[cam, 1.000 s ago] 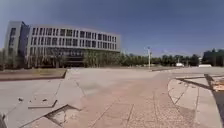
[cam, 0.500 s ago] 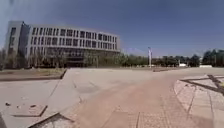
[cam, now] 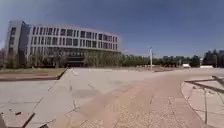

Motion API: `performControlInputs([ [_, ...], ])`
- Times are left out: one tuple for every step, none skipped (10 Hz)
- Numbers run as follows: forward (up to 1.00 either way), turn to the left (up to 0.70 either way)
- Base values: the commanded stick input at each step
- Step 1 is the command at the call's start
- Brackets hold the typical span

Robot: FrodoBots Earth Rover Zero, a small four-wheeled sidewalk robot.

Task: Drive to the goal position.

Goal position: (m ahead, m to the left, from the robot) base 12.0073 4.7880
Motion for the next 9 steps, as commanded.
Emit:
performControlInputs([
  [0.70, 0.00],
  [0.70, 0.00],
  [0.70, 0.00],
  [0.70, 0.00],
  [0.70, 0.00],
  [0.70, 0.00],
  [0.70, 0.00],
  [0.70, 0.00],
  [0.70, 0.00],
])
